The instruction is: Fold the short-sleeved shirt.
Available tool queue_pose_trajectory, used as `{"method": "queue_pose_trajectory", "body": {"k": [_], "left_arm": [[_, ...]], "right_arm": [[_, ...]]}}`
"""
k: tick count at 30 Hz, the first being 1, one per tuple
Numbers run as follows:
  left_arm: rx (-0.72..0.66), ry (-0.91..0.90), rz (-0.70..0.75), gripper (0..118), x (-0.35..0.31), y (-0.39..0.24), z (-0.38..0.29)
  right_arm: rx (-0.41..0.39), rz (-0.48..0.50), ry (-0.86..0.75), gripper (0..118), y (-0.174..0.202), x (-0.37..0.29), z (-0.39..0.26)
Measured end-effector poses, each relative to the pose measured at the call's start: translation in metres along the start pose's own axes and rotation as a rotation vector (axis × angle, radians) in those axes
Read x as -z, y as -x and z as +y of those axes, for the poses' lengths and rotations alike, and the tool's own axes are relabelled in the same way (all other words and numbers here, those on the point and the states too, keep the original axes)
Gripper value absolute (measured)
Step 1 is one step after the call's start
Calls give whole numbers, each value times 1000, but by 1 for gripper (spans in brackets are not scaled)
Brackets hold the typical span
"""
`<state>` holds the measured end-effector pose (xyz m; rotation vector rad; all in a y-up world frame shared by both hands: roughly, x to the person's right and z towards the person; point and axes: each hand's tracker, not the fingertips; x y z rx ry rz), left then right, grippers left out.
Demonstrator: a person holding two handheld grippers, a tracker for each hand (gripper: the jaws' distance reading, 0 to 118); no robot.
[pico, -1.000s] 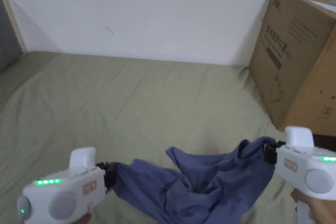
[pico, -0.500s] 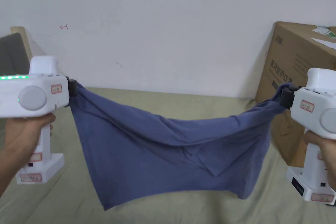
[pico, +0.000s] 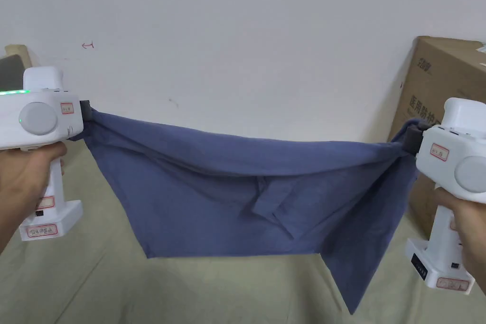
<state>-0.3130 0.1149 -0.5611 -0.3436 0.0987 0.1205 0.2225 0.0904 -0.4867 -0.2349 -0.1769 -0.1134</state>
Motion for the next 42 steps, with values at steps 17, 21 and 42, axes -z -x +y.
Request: {"method": "queue_pose_trajectory", "body": {"k": [17,21,42], "left_arm": [[44,376,11,1,-50,60,-224],[-45,450,38,1,-108,87,-277],[48,773,162,2,-199,129,-410]], "right_arm": [[54,2,337,8,-25,-32,-195],[93,-6,401,8,-43,-81,-241],[174,-121,756,9,-69,-226,-393]]}}
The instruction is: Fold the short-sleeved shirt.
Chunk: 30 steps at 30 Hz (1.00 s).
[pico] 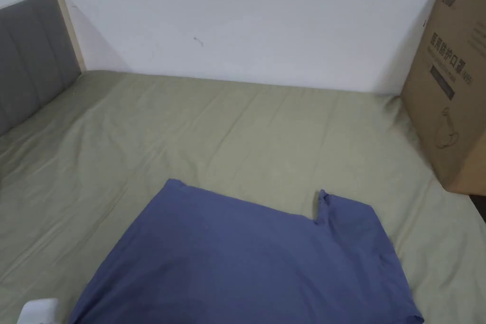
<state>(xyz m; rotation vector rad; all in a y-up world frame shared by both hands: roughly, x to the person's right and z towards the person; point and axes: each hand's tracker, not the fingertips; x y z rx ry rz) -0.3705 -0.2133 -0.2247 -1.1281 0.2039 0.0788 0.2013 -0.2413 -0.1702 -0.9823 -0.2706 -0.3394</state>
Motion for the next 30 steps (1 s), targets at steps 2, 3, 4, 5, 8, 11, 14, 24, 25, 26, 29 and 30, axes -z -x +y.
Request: {"method": "queue_pose_trajectory", "body": {"k": [2,3,4,5,8,11,14,24,25,26,29,30], "left_arm": [[11,-26,33,13,-3,-3,7],[2,-29,45,46,-7,-4,9],[-11,-32,43,77,-12,-4,14],[-55,-45,-19,102,-21,-6,21],[-78,-225,-114,112,-64,-17,44],[-31,-401,-145,112,-113,-42,72],[-13,-585,-163,111,-153,-65,86],[14,-957,-283,19,-206,-121,89],[23,-968,-305,0,-206,-124,87],[18,-956,-301,0,-204,-127,87],[2,-930,-369,0,-201,-131,92],[-2,-906,-376,0,-199,-133,96]], "right_arm": [[-18,-17,0,19,6,-7,9],[-47,-41,-1,45,9,-12,16],[-70,-43,-11,70,12,-18,24],[-93,-27,-51,95,15,-26,33],[-123,12,-236,111,29,-64,63],[-158,28,-413,111,49,-109,94],[-172,48,-578,111,67,-148,109],[-227,19,-874,9,104,-197,121],[-225,23,-890,0,105,-197,120],[-221,25,-900,0,107,-197,119],[-238,31,-911,0,110,-195,119],[-247,24,-910,0,112,-194,119]]}}
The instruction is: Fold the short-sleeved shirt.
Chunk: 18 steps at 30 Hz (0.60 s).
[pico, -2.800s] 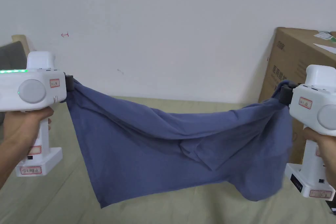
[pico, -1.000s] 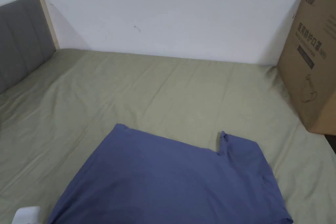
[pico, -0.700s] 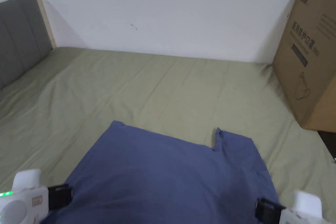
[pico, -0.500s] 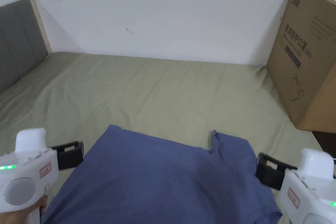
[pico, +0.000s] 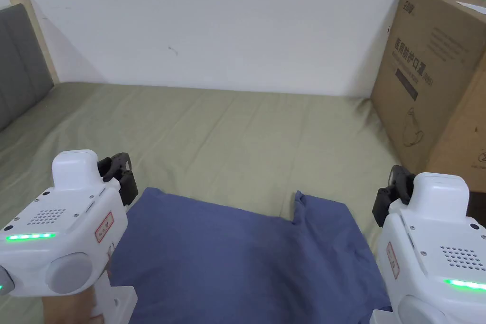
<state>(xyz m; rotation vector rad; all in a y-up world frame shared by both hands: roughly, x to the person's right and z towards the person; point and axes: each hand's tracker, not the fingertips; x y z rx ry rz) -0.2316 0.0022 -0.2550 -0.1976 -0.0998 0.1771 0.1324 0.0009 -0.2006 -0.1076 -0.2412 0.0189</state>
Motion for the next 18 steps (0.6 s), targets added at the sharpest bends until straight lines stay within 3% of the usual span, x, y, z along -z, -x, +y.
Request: {"method": "queue_pose_trajectory", "body": {"k": [5,15,16,17,18], "left_arm": [[72,69,25,0,37,6,-4],[-1,458,9,0,208,72,-11],[-9,485,19,7,226,79,-15],[-16,525,27,22,240,82,-20],[-11,560,38,58,255,87,-26]], "right_arm": [[-16,20,20,0,3,17,-2],[-29,22,71,0,15,84,-15],[-34,20,82,0,16,93,-16],[-35,18,88,0,17,100,-19],[-35,16,96,0,18,107,-22]]}}
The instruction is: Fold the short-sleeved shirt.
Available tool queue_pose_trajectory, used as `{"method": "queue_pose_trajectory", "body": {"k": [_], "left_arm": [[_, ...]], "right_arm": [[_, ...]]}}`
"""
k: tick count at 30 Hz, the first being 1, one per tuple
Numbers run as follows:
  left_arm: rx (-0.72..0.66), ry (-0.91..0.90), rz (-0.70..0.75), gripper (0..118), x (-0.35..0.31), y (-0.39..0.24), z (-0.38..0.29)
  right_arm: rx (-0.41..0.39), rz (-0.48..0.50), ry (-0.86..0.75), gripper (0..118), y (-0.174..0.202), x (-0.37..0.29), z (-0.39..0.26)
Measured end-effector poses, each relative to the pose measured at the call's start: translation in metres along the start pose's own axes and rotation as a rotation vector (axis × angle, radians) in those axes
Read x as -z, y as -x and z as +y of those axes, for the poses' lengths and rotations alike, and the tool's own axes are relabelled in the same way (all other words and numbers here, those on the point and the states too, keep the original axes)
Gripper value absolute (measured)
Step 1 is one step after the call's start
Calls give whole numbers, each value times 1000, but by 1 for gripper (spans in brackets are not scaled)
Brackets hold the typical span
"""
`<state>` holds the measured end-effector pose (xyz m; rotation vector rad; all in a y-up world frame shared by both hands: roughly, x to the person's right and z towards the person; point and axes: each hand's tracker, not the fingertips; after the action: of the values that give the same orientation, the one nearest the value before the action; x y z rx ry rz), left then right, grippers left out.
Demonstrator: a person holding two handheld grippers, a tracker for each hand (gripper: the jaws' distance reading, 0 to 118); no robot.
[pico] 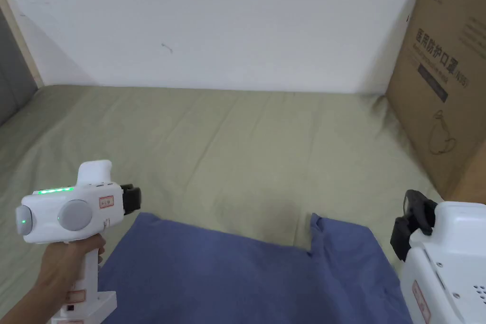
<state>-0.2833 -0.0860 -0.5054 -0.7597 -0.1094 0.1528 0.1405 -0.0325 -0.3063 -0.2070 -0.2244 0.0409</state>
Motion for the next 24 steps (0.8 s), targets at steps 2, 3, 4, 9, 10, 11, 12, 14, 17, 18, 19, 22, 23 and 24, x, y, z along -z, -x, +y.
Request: {"method": "queue_pose_trajectory", "body": {"k": [2,3,4,9,10,11,12,14,17,18,19,22,23,24], "left_arm": [[7,90,68,111,43,8,7],[16,142,93,118,57,9,7],[31,170,100,118,74,10,7],[47,254,107,116,144,19,0],[61,278,114,116,154,18,-2],[85,306,126,116,162,16,-6],[108,322,134,111,170,15,-9],[144,362,152,91,185,9,-17],[133,339,163,65,184,3,-25],[127,347,143,56,183,5,-23],[121,343,129,45,179,5,-23],[138,317,119,1,168,2,-21],[134,308,117,1,160,0,-21],[134,299,116,1,154,-1,-20]], "right_arm": [[0,-2,28,0,2,18,-5],[-2,-7,42,0,3,26,-7],[-1,-12,53,0,3,33,-10],[-6,-29,113,0,1,63,-27],[-7,-34,122,0,0,67,-31],[-3,-40,132,0,-2,71,-34],[2,-44,144,0,-4,75,-37],[15,-53,173,0,-9,81,-43],[55,-64,223,0,-19,86,-54],[72,-63,237,0,-23,88,-56],[88,-66,255,0,-28,91,-59],[139,-64,346,0,-41,107,-69],[164,-64,391,6,-48,117,-74],[183,-65,433,29,-51,124,-79]]}}
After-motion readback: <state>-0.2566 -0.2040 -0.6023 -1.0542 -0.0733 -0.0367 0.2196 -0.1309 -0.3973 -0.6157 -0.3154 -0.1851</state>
